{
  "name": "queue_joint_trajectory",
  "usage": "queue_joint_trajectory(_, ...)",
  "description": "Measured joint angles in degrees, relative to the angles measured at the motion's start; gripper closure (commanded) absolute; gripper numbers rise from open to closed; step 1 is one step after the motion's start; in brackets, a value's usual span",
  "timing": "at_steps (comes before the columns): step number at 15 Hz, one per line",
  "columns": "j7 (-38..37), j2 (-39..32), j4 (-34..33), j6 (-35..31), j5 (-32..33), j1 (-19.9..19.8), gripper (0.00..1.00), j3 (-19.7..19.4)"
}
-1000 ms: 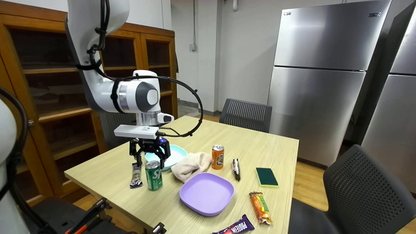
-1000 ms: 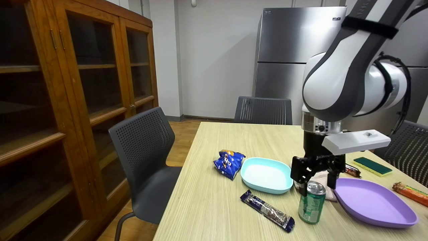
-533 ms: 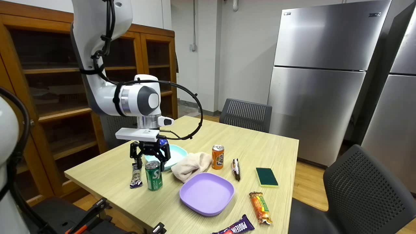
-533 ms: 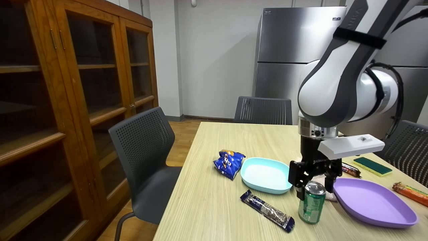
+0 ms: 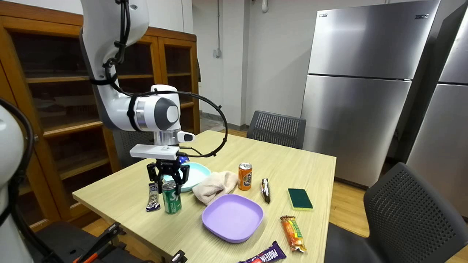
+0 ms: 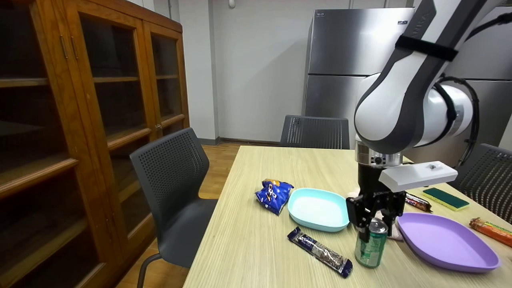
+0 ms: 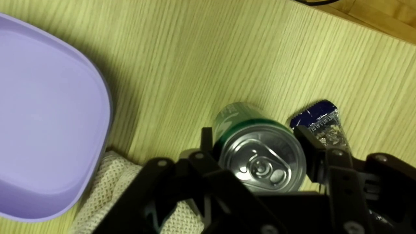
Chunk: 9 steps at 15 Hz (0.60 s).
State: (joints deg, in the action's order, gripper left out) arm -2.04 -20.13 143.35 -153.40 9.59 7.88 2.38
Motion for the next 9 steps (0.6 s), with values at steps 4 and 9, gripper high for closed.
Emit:
queue_joint_trajectory(4,1.09,0.23,-0.01,0.76,-1.06,-0.02,0.62,1.10)
queue_joint_trajectory(9,1.89,2.75,-0.97,4.81,-2.30,-0.07,0.62,2.22)
